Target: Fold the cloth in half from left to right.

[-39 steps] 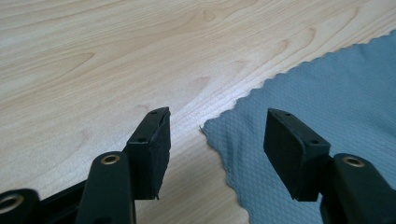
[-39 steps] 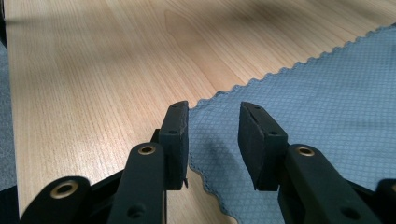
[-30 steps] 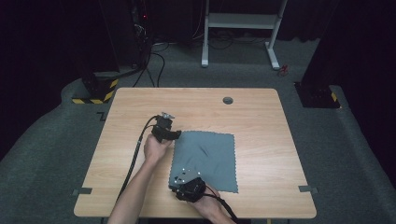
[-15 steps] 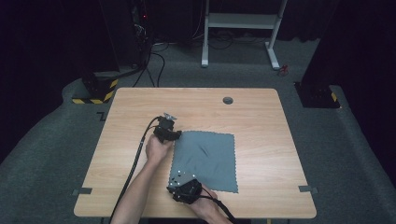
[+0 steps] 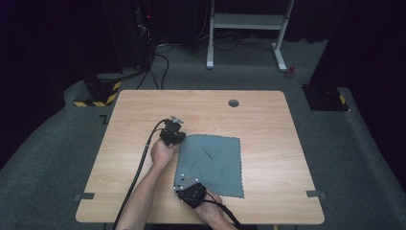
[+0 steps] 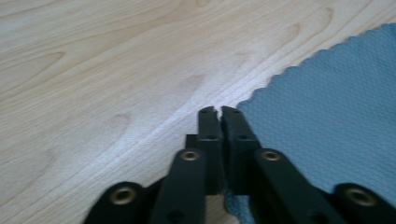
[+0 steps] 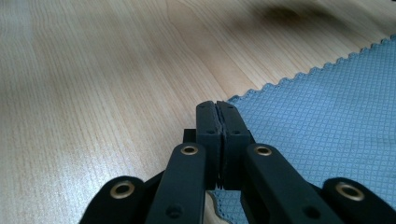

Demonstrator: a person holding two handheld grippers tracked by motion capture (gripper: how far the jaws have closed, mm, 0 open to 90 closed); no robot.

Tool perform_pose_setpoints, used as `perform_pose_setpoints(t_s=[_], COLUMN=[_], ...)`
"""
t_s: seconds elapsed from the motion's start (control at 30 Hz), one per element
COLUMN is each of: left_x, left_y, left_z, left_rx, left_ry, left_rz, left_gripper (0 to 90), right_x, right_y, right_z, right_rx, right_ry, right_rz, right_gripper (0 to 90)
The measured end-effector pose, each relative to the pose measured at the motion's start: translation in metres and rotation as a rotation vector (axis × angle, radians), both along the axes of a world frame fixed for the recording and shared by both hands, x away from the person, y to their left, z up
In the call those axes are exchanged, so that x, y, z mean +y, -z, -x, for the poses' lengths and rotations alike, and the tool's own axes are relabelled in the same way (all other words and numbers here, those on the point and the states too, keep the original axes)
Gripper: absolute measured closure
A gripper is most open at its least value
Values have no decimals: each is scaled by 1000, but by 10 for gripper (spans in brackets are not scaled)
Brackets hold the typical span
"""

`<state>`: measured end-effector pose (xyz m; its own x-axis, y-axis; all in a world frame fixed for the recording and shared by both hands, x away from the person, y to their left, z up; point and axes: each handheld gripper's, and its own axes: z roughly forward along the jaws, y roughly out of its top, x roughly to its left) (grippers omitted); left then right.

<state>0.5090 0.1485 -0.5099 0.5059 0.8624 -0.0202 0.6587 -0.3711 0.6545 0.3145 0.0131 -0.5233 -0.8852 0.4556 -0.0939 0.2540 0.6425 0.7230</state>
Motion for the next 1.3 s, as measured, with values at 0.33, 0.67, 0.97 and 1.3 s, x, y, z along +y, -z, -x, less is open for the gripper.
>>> perform_pose_setpoints(t_s=[0.33, 0.67, 0.97, 1.3], left_x=[6, 16, 25, 49], left_y=[-11, -19, -24, -39], left_z=[-3, -3, -1, 9], left_rx=[12, 21, 18, 10], left_ry=[10, 10, 17, -7], left_rz=[36, 70, 53, 62], left_gripper=[899, 900, 900, 900], right_x=[-4, -1, 4, 16], right_y=[-4, -14, -24, -36], right_z=[1, 2, 4, 7], right_rx=[25, 15, 8, 13], right_ry=[5, -9, -31, -74], right_rz=[-28, -22, -25, -87], right_gripper=[900, 900, 900, 900])
